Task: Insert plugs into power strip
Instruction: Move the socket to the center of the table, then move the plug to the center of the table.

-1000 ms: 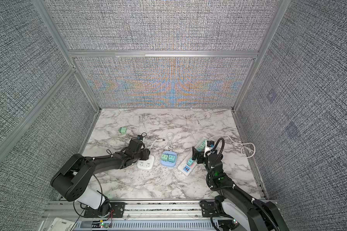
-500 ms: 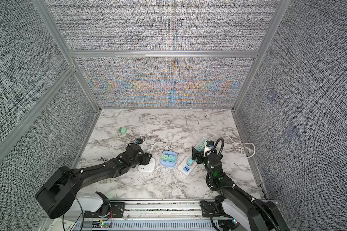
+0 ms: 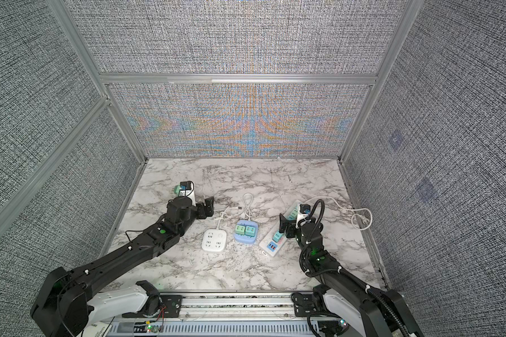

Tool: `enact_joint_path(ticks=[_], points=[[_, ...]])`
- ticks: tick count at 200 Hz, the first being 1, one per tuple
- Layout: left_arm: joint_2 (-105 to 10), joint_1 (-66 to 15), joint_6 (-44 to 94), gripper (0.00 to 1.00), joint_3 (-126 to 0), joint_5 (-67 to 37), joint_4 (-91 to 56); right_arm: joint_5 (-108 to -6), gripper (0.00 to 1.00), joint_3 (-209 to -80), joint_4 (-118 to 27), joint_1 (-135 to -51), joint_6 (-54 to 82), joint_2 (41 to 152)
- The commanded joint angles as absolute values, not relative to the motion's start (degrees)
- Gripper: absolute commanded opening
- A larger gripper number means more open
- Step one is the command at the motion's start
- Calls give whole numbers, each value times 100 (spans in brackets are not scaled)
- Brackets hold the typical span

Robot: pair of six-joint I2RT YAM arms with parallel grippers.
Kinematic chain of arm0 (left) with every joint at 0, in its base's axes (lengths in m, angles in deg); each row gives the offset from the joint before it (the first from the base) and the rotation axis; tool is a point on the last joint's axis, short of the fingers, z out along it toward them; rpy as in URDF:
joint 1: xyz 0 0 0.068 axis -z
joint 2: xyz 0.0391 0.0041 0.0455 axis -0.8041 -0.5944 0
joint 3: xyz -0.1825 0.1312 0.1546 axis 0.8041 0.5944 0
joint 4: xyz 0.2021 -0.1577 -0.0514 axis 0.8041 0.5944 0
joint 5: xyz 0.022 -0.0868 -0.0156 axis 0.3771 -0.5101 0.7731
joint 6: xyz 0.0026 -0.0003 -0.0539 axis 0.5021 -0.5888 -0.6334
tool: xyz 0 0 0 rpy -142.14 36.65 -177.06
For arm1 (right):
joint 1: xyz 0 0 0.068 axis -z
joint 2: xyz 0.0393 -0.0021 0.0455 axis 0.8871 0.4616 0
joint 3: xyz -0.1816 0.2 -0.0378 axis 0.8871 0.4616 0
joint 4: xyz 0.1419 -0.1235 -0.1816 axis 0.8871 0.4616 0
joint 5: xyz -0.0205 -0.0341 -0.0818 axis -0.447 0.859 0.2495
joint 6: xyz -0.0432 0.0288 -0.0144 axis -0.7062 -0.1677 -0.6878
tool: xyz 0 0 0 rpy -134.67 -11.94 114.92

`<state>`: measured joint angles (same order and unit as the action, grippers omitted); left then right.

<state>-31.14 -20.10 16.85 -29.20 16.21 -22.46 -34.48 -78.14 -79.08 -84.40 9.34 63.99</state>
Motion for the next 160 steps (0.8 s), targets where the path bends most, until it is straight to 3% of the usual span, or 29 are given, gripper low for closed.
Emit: enact_joint_path(ticks=[1, 44, 91, 130, 160], points=[[-3184, -2550, 1791, 98, -2979, 1636, -2756, -3288, 99, -7852, -7935, -8476, 919, 6381], [-4232, -3528, 1711, 99, -3747, 1618, -2432, -3134, 98, -8468, -6655, -8623, 1283, 5848], [-5585, -4021, 1831, 99, -4503, 1569, -2460, -3371, 86, -9537, -5131, -9492, 2674, 5096], [-6507, -4320, 1801, 99, -5216, 1565, -2215, -4441, 86, -9900, -5580, -10093, 4317, 5072], [-6959, -4540, 1866, 100, -5571, 1470, -2210, -4632, 88, -10273, -5528, -10574, 4652, 5469]])
